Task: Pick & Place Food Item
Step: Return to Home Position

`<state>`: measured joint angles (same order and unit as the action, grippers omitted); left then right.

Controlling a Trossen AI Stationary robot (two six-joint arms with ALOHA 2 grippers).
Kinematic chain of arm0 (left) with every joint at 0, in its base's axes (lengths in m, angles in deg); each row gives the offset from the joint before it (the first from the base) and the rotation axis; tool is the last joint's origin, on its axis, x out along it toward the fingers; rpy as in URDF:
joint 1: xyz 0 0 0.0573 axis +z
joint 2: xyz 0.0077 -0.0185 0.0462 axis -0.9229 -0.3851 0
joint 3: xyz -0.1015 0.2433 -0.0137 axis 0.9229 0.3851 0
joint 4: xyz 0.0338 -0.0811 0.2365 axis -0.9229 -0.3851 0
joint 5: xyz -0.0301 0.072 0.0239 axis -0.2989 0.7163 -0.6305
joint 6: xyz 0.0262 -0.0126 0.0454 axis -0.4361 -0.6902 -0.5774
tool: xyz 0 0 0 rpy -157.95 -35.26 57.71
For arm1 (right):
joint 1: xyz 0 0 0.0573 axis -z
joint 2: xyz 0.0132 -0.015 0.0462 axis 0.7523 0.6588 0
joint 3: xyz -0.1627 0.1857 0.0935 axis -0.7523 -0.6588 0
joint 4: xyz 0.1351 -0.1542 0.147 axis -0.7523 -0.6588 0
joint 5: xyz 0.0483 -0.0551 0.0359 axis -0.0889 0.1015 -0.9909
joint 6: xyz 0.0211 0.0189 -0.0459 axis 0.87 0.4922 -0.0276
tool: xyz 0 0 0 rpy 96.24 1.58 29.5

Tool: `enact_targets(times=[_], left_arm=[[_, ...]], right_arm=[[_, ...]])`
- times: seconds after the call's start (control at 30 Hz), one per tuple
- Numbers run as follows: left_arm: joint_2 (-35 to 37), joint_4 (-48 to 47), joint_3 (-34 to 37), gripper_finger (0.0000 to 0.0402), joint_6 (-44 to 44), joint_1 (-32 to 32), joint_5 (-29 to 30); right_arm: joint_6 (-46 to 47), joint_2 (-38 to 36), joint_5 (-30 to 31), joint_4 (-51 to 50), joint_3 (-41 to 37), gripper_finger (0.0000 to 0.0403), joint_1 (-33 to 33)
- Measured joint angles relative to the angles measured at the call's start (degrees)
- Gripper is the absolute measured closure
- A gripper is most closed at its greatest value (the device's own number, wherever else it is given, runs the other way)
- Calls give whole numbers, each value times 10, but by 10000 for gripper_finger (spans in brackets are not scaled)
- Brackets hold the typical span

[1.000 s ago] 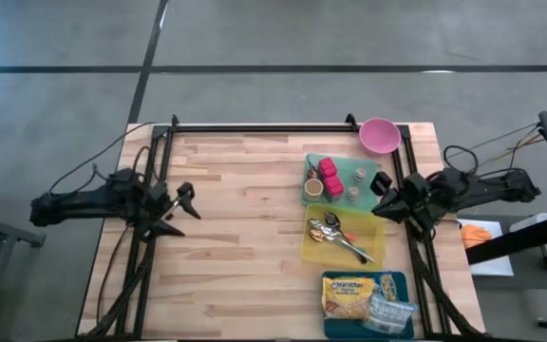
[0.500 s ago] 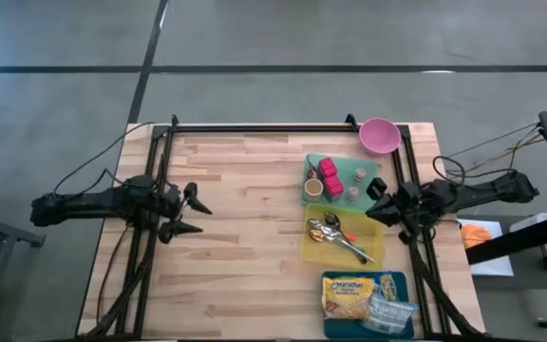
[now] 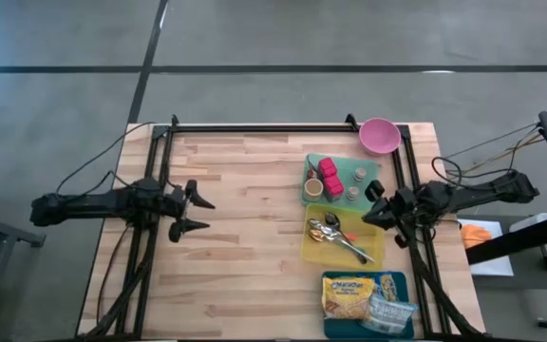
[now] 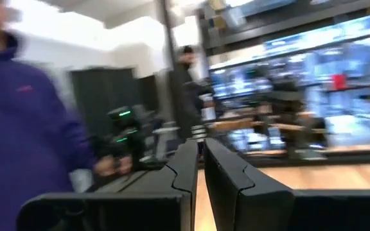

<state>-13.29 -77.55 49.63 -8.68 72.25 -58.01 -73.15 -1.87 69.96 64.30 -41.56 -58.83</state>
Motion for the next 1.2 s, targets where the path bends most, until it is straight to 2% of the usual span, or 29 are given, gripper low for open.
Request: enact_targets(times=[0.07,0.13,0.53,0.73,1.2], left_arm=[[-1,12,9,103,0,0,0],[-6,18,9,103,-12,0,-3],[-6,16,10,103,-29,0,0],[-8,16,10,103,-23,0,1],[-8,15,10,103,-23,0,2]], right_arm=[[3,-1,-46,6,-5,378,0],[18,-2,-66,6,-5,378,-1],[-10,15,-67,-44,-5,378,0],[-65,32,-66,-41,-5,378,0],[-52,34,-66,-43,-5,378,-1]])
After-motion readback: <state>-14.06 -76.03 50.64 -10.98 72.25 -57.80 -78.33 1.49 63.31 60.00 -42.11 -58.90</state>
